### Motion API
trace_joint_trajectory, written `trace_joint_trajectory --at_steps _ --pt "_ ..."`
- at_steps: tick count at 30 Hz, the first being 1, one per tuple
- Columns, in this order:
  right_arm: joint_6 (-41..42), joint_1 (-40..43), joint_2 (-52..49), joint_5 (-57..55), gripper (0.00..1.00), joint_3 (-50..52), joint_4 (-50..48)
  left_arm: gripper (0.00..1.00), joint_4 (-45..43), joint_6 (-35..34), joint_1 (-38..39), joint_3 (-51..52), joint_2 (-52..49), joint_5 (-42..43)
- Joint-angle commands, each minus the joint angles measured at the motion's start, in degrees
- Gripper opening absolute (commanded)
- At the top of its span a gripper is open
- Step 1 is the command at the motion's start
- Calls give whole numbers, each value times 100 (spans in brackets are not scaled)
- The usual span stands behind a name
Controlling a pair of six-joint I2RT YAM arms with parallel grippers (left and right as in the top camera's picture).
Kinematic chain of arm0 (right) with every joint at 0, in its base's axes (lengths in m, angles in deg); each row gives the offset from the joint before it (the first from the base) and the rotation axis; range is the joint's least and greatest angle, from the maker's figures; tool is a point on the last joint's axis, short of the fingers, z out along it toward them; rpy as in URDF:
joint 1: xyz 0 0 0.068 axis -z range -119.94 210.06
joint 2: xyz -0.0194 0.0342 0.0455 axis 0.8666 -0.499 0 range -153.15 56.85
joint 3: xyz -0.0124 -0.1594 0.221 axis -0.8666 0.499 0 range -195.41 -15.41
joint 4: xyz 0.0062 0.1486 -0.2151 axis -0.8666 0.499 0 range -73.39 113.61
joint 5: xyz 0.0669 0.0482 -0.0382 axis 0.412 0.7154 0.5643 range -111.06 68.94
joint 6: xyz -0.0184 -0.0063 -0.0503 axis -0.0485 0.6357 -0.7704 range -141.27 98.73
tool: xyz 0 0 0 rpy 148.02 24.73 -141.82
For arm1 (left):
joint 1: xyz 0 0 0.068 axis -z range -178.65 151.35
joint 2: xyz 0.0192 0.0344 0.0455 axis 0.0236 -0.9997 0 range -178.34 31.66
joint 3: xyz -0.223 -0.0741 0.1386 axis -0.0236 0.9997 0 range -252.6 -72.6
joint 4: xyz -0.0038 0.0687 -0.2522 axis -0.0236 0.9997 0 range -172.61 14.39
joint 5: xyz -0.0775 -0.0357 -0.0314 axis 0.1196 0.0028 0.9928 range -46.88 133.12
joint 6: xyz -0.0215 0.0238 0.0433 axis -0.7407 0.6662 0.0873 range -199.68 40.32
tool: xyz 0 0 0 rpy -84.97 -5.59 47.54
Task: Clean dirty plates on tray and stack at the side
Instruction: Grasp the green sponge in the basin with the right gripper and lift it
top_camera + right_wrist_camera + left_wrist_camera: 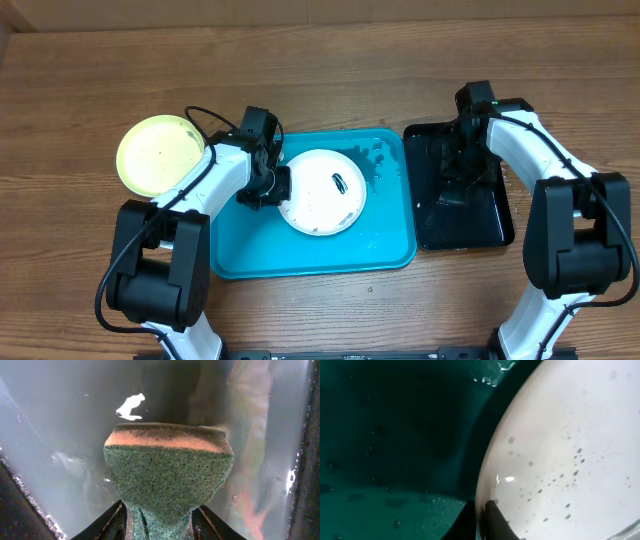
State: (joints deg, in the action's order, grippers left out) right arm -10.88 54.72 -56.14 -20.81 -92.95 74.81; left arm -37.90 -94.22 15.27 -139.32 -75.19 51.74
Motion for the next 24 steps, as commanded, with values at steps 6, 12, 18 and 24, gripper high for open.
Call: trace_joint_trajectory --at_steps 6,12,18,24 --pt "-144 -7 81 48 56 -96 243 4 -68 20 42 57 -85 109" --pt "-136 -7 81 50 56 -122 297 5 -94 20 42 57 -85 109" --pt "85 -13 81 186 41 -101 291 5 -103 20 42 57 -85 109" --pt "162 -11 81 238 11 149 -4 9 -109 20 42 57 -85 109"
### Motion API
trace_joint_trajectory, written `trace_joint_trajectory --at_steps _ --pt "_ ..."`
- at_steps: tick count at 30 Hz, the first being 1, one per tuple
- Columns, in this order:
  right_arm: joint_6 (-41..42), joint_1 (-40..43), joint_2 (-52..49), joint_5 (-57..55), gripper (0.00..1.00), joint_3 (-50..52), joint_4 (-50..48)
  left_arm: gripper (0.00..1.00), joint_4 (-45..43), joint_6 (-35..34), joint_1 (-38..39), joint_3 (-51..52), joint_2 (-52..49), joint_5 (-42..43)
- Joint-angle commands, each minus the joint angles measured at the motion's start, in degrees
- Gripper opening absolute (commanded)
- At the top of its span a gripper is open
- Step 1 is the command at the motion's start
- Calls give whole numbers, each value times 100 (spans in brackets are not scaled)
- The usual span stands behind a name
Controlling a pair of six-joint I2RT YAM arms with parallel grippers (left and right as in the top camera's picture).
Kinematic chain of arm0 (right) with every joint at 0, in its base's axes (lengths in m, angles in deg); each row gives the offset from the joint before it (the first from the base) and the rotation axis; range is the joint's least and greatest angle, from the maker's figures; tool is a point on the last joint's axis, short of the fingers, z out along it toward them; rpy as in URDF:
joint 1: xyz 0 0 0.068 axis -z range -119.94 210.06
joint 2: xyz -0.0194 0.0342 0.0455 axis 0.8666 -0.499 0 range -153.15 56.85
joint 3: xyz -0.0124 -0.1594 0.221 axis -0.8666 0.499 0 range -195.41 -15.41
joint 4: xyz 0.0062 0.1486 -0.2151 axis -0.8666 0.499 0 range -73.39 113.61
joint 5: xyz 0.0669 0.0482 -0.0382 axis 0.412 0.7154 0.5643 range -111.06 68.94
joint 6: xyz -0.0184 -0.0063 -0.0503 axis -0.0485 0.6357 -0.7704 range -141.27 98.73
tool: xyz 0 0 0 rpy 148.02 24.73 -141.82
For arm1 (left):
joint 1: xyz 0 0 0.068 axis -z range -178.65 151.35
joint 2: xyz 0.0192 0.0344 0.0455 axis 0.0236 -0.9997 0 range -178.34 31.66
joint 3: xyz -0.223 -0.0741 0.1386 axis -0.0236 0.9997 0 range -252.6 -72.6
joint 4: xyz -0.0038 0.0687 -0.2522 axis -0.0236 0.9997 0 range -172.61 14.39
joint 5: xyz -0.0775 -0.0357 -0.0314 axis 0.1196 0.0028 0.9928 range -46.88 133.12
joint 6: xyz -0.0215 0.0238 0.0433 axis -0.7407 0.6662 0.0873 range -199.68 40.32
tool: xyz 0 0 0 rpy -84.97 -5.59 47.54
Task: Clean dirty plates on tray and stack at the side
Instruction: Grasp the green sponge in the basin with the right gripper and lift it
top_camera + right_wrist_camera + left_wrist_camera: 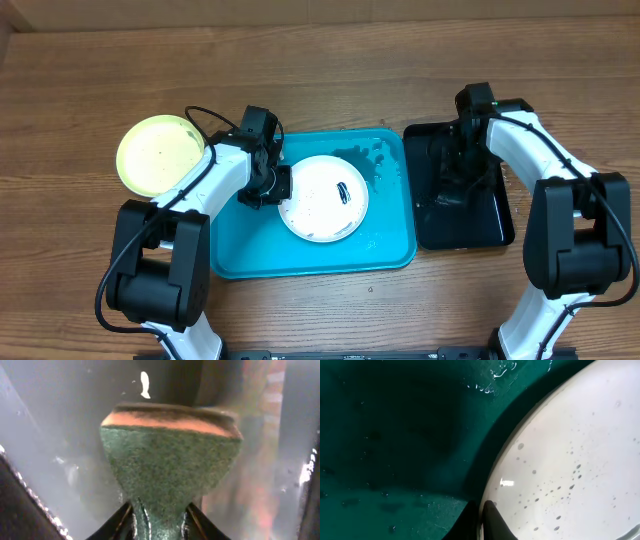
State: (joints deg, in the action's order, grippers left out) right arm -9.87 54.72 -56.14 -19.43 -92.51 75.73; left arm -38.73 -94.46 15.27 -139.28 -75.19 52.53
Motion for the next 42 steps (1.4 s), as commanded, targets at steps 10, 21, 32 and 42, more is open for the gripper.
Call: trace_joint_trajectory --at_steps 10,21,32,42 --pt "59 -11 505 101 4 -621 498 20 -74 42 39 52 -85 31" --pt "59 -11 658 103 4 -610 745 4 -107 -68 42 52 -85 31" --pt "-234 -107 658 107 4 -221 393 4 -260 -605 42 52 -85 85" --pt "-391 -173 658 -151 4 -407 404 4 -352 -669 42 52 -85 98"
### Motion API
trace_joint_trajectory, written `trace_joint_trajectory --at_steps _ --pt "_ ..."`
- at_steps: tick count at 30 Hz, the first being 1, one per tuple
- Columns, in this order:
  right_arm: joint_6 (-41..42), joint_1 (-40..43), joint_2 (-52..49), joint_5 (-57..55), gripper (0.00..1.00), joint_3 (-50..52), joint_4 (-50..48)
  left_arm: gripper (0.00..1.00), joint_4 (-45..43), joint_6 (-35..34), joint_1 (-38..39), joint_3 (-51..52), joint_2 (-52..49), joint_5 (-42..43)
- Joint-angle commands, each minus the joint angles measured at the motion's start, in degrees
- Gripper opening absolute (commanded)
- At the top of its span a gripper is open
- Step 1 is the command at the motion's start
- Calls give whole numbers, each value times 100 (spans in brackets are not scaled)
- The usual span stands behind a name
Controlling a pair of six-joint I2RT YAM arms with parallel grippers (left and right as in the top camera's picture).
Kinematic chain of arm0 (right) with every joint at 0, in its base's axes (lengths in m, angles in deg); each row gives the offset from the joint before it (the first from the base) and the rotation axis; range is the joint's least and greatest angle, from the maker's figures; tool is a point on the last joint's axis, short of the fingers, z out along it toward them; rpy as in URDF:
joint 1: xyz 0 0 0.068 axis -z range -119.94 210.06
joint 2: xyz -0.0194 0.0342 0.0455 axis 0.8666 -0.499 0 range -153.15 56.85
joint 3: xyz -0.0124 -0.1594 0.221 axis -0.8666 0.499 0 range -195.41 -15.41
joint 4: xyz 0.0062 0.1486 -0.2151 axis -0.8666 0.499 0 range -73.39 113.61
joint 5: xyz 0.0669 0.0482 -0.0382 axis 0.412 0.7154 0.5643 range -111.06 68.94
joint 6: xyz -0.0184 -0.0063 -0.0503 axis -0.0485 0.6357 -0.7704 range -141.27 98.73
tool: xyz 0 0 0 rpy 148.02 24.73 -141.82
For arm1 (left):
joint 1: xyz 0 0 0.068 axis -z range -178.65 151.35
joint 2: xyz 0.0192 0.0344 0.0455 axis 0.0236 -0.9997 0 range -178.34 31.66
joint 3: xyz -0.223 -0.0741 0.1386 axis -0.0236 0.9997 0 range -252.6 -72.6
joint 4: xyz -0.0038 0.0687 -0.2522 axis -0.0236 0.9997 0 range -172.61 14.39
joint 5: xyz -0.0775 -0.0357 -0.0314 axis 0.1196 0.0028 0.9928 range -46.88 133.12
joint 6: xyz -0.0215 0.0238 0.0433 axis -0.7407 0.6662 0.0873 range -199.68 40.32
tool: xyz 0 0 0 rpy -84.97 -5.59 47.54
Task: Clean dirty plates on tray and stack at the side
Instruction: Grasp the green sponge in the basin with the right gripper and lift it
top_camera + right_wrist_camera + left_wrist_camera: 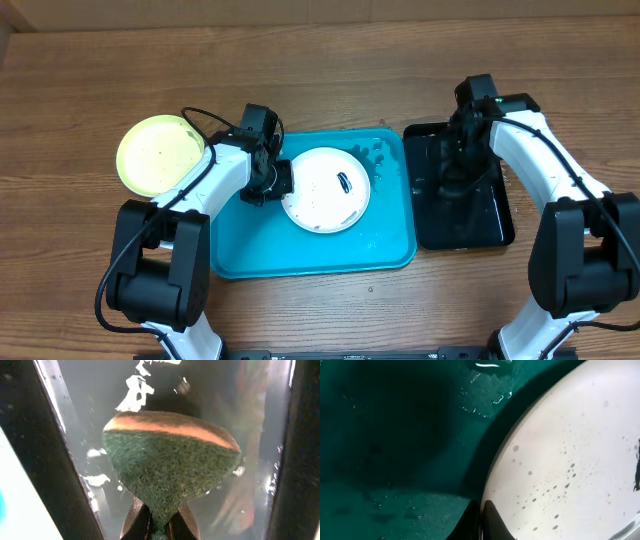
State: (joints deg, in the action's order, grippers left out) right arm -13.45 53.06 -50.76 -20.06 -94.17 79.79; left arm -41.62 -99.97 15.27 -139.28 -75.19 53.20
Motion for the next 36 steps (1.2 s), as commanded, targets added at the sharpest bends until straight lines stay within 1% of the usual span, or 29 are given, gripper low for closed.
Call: trace_joint_trajectory --at_steps 1,7,14,27,31,36 --pt "-37 -7 120 -90 4 -227 13 4 -111 -122 42 52 -85 35" --pt "-236 -7 118 -90 4 -122 -24 4 -192 -452 42 52 -85 50" --pt "-229 -7 120 -85 4 -17 -72 4 -190 -459 42 52 -85 48" --pt "-254 -7 122 -17 4 -625 490 4 -192 -457 42 52 -85 46" --pt "-254 -7 120 127 4 -638 570 4 -192 -455 42 52 -85 44" --pt "-254 -7 120 127 4 -520 407 4 -192 -455 42 52 -85 46"
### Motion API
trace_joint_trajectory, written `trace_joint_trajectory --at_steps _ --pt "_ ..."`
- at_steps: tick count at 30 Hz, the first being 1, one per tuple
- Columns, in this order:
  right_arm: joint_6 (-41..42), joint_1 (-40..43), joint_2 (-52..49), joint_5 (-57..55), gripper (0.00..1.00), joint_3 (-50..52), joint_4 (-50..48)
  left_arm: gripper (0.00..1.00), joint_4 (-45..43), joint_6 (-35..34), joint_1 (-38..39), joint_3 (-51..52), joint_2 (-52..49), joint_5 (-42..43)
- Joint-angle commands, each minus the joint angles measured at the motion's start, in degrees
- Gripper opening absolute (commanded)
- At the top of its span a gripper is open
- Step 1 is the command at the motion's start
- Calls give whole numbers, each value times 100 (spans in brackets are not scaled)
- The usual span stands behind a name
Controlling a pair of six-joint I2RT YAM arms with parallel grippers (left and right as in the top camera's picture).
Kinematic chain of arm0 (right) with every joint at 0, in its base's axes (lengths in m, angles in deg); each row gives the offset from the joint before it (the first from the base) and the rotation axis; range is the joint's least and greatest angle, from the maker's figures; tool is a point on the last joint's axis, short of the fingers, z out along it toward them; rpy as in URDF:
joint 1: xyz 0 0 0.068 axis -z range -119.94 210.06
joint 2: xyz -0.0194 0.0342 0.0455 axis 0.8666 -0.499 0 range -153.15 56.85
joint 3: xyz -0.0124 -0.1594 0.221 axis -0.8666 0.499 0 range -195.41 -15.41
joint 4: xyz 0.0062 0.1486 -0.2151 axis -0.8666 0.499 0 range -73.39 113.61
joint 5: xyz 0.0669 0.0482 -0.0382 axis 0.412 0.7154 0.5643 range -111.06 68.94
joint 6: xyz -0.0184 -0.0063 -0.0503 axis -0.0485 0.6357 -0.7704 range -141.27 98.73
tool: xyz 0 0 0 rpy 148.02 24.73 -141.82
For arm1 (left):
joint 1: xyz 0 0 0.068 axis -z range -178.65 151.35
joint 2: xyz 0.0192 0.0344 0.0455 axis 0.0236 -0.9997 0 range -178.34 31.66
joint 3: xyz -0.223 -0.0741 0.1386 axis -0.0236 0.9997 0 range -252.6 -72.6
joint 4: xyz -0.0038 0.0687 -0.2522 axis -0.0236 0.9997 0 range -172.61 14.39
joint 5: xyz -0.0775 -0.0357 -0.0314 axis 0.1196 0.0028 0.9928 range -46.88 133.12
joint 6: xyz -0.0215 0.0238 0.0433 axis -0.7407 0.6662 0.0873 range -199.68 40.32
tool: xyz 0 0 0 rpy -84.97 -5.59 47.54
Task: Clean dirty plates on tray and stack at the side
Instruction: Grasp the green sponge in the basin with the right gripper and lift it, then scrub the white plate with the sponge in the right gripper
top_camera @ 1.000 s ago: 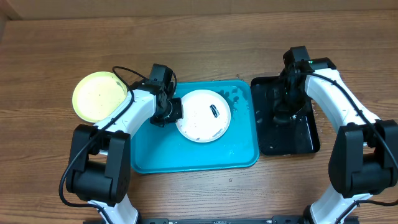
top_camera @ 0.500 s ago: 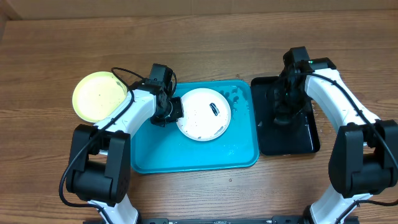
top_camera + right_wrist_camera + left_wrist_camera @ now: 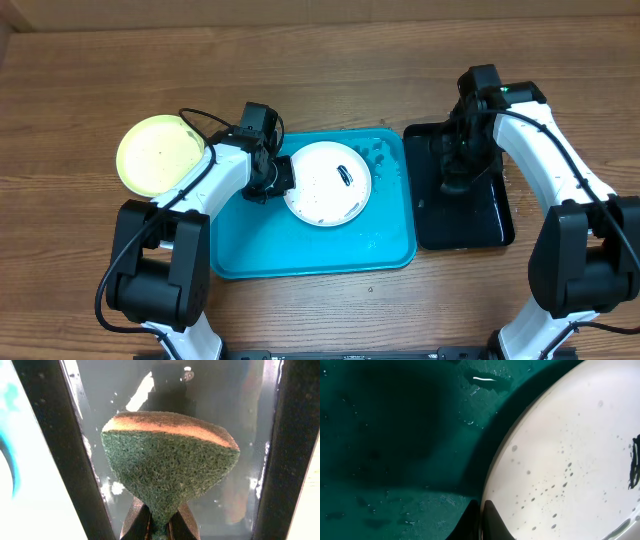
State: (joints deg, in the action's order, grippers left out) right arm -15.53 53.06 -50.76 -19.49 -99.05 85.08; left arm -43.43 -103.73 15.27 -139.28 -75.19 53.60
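A white plate (image 3: 328, 184) with a dark smear and small specks lies tilted on the teal tray (image 3: 390, 255). My left gripper (image 3: 481, 517) is shut on the plate's (image 3: 570, 460) left rim, one finger over and one under it. A green and orange sponge (image 3: 170, 467) is pinched in my right gripper (image 3: 160, 522), held above the water in the black tub (image 3: 495, 225). In the overhead view the right gripper (image 3: 462, 170) hangs over that tub. A yellow-green plate (image 3: 158, 153) rests on the table to the left of the tray.
Water drops and puddles lie on the teal tray's floor (image 3: 395, 435). The black tub's walls (image 3: 65, 460) stand on both sides of the sponge. Wooden table (image 3: 320, 60) surrounds both containers.
My right gripper has risen with the sponge, higher above the tub water. The white plate has shifted slightly toward the tray's far right in my left gripper's hold.
The left gripper has held the white plate's left rim throughout, the plate shifting a little on the tray. The right gripper held the sponge low in the tub's water, then higher above it, and now clear of the surface between the tub walls.
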Motion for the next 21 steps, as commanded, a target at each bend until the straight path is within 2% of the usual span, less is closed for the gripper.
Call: trace_joint_trajectory --at_steps 1,5,8,15,21 --pt "-46 -7 120 68 4 46 -223 4 -9 -79 42 52 -85 7" --pt "-13 -7 120 70 4 424 -634 4 -2 -79 42 52 -85 7" --pt "0 -7 129 68 4 358 -588 4 0 -79 42 52 -85 7" --pt "-94 -7 136 201 4 -933 501 4 -2 -79 42 52 -85 9" --pt "-372 -162 138 1392 4 -1904 1139 4 -2 -79 42 52 -85 7"
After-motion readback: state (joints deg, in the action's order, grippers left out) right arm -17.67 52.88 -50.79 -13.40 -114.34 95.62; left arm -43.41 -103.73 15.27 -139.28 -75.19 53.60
